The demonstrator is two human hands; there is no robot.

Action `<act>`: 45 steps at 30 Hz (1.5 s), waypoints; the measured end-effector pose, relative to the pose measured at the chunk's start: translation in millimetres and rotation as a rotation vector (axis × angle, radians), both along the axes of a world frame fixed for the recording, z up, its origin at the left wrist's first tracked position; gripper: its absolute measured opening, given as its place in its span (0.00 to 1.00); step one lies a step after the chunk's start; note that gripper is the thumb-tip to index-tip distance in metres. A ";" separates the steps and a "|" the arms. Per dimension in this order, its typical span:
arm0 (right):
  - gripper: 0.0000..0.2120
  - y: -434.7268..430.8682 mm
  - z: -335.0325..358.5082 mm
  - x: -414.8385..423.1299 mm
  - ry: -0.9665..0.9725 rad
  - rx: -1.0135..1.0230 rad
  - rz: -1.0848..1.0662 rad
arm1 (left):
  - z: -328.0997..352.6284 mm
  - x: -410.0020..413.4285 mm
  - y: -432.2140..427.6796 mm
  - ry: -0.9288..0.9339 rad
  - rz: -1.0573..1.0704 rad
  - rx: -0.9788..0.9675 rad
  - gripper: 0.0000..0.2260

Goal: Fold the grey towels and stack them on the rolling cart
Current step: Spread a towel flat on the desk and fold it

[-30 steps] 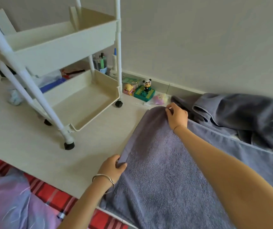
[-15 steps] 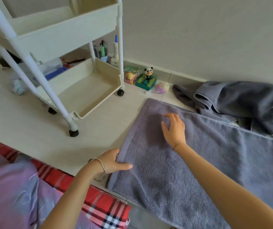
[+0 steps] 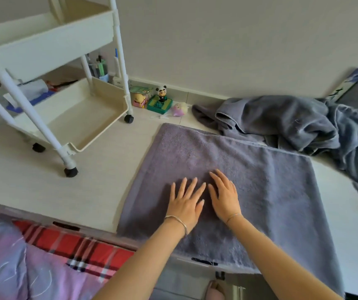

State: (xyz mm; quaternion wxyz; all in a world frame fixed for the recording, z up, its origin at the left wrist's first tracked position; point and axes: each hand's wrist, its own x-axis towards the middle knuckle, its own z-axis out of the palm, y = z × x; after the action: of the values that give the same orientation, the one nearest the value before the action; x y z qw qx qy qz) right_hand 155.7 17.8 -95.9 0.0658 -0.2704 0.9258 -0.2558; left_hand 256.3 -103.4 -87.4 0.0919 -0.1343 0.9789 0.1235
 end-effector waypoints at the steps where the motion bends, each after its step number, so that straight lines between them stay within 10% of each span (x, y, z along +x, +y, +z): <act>1: 0.24 15.9 -3.2 0.3 0.025 0.082 0.019 | -2.6 -1.6 8.2 -0.022 0.007 0.007 0.23; 12: 0.31 200.2 -2.4 -35.9 0.017 0.366 -0.304 | -1.5 -22.7 25.6 -0.086 0.066 -0.040 0.39; 21: 0.24 195.3 4.8 -94.9 0.039 0.131 -0.423 | 8.3 -104.8 72.7 0.108 -0.027 -0.040 0.25; 29: 0.32 201.0 20.4 -187.1 -0.241 -0.188 -0.830 | -16.1 -163.8 55.5 0.115 0.104 -0.070 0.26; 35: 0.23 213.6 38.4 -224.7 -0.668 -0.283 -0.574 | -22.6 -166.0 56.8 0.163 0.148 -0.079 0.35; 45: 0.20 234.4 19.6 -231.7 -0.337 -0.213 -0.726 | -21.2 -168.4 57.4 0.053 0.121 -0.116 0.37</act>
State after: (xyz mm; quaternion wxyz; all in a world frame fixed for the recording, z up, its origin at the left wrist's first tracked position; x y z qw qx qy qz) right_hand -76.0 252.2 -76.3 0.0937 0.1140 0.9056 -0.3976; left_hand 87.9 -46.1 -108.6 0.0502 -0.1951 0.9766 0.0753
